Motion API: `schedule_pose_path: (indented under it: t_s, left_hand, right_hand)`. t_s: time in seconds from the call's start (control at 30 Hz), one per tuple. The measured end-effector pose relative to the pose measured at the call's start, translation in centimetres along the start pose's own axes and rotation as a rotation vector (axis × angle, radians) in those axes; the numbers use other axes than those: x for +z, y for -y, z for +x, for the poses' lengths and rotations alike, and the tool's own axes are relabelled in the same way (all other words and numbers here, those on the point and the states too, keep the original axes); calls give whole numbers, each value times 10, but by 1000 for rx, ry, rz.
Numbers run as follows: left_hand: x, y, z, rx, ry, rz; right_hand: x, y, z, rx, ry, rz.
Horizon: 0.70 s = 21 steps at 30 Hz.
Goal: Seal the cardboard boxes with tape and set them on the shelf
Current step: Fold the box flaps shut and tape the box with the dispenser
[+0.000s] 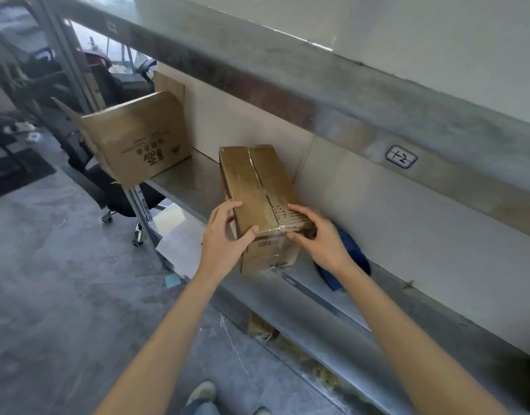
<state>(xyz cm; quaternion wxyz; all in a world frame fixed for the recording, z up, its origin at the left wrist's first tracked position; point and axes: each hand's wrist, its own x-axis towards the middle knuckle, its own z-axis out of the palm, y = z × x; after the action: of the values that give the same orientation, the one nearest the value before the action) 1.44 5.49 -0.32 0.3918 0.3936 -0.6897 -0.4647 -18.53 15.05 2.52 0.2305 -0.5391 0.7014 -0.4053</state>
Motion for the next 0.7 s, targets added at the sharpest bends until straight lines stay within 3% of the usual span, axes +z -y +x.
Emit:
schedule_pose_path:
  t_s: [0.37, 0.47, 0.57, 0.7]
  left_hand:
    - [6, -28, -13, 57, -16, 240]
    - [-8, -38, -12, 135, -12, 442]
    - [-18, -38, -11, 226, -37, 705]
    - [-24, -27, -12, 303, -70, 978]
  right_hand:
    - [-36, -14, -17, 10, 75, 0]
    - [-44, -7, -21, -17, 40, -54]
    - [-51, -13, -22, -12, -20, -274]
    - [-61, -44, -36, 170, -47, -453]
